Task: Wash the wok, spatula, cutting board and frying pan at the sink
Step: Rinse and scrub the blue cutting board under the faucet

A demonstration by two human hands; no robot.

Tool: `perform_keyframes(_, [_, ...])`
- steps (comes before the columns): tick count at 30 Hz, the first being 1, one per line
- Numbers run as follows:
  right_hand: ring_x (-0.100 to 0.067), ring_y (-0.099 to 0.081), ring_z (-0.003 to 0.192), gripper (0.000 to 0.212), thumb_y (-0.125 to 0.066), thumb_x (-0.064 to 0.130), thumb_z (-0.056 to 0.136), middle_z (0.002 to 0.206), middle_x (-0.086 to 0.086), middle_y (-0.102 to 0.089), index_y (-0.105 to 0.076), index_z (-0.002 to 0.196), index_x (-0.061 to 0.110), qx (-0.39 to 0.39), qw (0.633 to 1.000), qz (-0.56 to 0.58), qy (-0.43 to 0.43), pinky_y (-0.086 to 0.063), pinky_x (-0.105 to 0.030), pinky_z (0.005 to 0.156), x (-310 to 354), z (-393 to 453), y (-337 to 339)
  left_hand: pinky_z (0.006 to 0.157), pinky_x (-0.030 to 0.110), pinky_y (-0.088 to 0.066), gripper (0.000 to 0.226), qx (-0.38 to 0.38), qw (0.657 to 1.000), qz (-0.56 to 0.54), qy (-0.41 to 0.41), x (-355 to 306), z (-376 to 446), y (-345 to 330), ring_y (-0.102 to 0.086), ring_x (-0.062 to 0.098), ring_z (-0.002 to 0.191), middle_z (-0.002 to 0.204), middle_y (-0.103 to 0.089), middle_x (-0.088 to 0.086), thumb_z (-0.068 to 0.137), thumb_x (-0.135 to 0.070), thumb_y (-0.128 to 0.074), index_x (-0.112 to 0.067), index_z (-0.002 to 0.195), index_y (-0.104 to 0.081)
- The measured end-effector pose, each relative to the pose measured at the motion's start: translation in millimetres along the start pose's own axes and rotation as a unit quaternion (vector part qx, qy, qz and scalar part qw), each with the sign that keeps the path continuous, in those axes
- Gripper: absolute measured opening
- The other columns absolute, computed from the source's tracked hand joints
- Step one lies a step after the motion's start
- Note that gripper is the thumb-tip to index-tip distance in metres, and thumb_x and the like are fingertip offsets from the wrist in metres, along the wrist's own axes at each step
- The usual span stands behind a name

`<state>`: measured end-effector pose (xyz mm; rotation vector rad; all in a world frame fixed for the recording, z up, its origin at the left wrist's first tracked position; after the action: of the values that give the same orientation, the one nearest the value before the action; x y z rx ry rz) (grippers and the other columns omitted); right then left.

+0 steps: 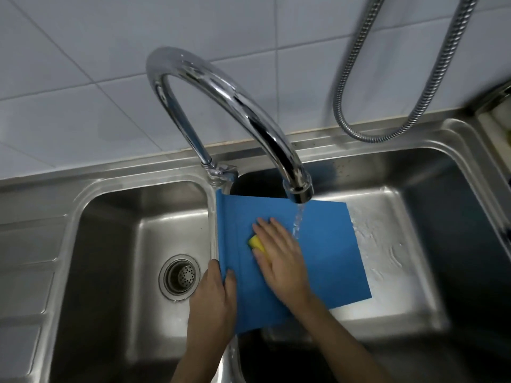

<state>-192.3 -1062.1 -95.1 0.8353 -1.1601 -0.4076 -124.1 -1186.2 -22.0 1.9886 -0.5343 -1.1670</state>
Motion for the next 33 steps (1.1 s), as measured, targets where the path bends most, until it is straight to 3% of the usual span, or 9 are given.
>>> perform_keyframes(4, [-0.030,-0.048,0.125,0.054,-0.028,0.044,0.098,0.133,-0.010,-0.055,-0.053,0.130,0.008,-0.087,0.965,0.026,-0.245,-0.038,-0.045,0.106,-116.1,-1.2,12.9,0.060,0.031,-0.029,0.016,-0.007,1.000,-0.003,0.013,-1.8,0.1,0.8,-0.045,0.005,0.061,0.071,-0.049,-0.004,0.097,-0.027,-0.042,-0.016,0.086,-0.041])
perform_keyframes(7, [-0.034,-0.049,0.119,0.065,-0.018,0.054,0.096,0.128,-0.011,-0.056,-0.050,0.127,0.007,-0.078,0.937,0.026,-0.340,-0.038,-0.048,0.103,-159.8,-15.3,18.7,0.061,0.033,-0.033,0.017,-0.011,1.000,-0.004,0.017,-1.3,-0.4,0.0,-0.050,0.019,0.067,0.074,-0.053,0.001,0.097,-0.029,-0.041,-0.016,0.087,-0.041])
perform_keyframes(10, [-0.032,-0.047,0.122,0.054,-0.030,0.043,0.097,0.131,-0.012,-0.054,-0.049,0.130,0.005,-0.106,0.938,0.041,-0.328,-0.038,-0.046,0.104,-108.4,-16.5,13.0,0.060,0.033,-0.035,0.022,0.005,0.999,0.046,0.019,-3.1,-0.9,4.2,-0.054,0.024,0.071,0.077,-0.054,0.000,0.096,-0.040,-0.040,-0.020,0.088,-0.039])
perform_keyframes(13, [-0.026,-0.042,0.130,0.047,-0.039,0.035,0.098,0.139,-0.008,-0.050,-0.047,0.136,0.010,-0.088,0.977,0.062,-0.186,-0.034,-0.042,0.109,-17.6,-19.6,-0.6,0.060,0.036,-0.041,0.033,-0.019,0.997,0.076,0.006,-11.0,11.0,15.6,-0.057,0.025,0.070,0.074,-0.055,-0.001,0.092,-0.053,-0.035,-0.022,0.080,-0.037])
perform_keyframes(16, [-0.021,-0.036,0.137,0.047,-0.030,0.038,0.102,0.145,-0.004,-0.046,-0.043,0.140,0.013,-0.057,0.996,0.027,-0.065,-0.028,-0.035,0.112,35.0,-24.6,-11.4,0.064,0.038,-0.044,0.025,-0.027,0.997,0.070,-0.011,-20.2,25.2,13.0,-0.057,0.031,0.074,0.072,-0.050,0.001,0.097,-0.034,-0.035,-0.013,0.086,-0.041])
perform_keyframes(19, [-0.020,-0.032,0.139,0.050,-0.026,0.041,0.102,0.147,-0.004,-0.043,-0.041,0.142,0.014,-0.039,0.998,-0.005,-0.052,-0.026,-0.035,0.113,21.8,-14.5,-9.3,0.064,0.035,-0.040,0.023,-0.049,0.995,0.083,-0.001,-22.6,28.6,2.8,-0.057,0.036,0.077,0.076,-0.051,0.005,0.098,-0.028,-0.031,-0.008,0.094,-0.042])
perform_keyframes(24, [-0.029,-0.045,0.127,0.050,-0.033,0.038,0.098,0.136,-0.012,-0.053,-0.050,0.134,0.007,-0.117,0.966,0.020,-0.231,-0.037,-0.041,0.107,-77.2,-10.3,7.4,0.056,0.037,-0.041,0.027,-0.066,0.996,0.052,0.002,-21.7,27.4,0.0,-0.054,0.030,0.064,0.072,-0.055,0.008,0.097,-0.034,-0.031,-0.012,0.084,-0.038])
perform_keyframes(30, [-0.045,-0.049,0.114,0.069,-0.020,0.050,0.088,0.125,-0.025,-0.055,-0.052,0.124,0.000,-0.161,0.835,-0.030,-0.525,-0.042,-0.053,0.090,-128.6,-72.7,20.6,0.055,0.033,-0.035,0.026,-0.072,0.995,0.071,-0.003,-20.8,32.3,-1.4,-0.051,0.026,0.060,0.069,-0.051,0.004,0.098,-0.033,-0.031,-0.012,0.083,-0.038])
perform_keyframes(33, [-0.039,-0.050,0.116,0.062,-0.029,0.045,0.089,0.129,-0.019,-0.054,-0.053,0.126,0.002,-0.143,0.887,-0.030,-0.438,-0.043,-0.047,0.091,-51.0,-74.7,0.6,0.055,0.034,-0.036,0.025,-0.078,0.995,0.069,0.002,-17.1,33.7,0.0,-0.051,0.028,0.062,0.070,-0.051,0.005,0.098,-0.032,-0.032,-0.012,0.084,-0.039])
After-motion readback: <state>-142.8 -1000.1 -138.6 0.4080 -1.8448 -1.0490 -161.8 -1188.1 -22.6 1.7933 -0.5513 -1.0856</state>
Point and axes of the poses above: each hand's wrist, its own z-axis towards the middle knuckle, its own y-axis out of the back of the hand, x = y × z, the point moved 3 cm from there along z, towards the middle knuckle
